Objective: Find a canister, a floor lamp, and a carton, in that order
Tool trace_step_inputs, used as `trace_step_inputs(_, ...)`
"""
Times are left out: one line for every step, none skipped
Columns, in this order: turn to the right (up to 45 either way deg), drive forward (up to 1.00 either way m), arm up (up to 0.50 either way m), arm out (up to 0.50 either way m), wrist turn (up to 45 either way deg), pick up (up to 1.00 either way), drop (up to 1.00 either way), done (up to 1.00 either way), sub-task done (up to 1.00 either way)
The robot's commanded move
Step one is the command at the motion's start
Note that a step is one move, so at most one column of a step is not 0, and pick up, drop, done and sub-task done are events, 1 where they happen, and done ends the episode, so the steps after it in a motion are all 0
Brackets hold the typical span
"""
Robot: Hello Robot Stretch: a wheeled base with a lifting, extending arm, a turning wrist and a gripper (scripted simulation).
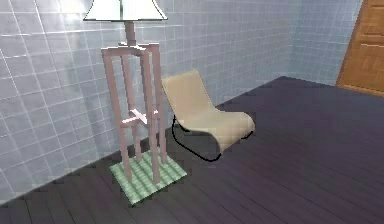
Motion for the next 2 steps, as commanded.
trace_step_inputs(3.0, 0.00, 0.00, 0.00, 0.0, 0.00, 0.00, 0.00, 0.00)
trace_step_inputs(0.0, 0.55, 0.00, 0.00, 0.0, 0.00, 0.00, 0.00, 0.00)
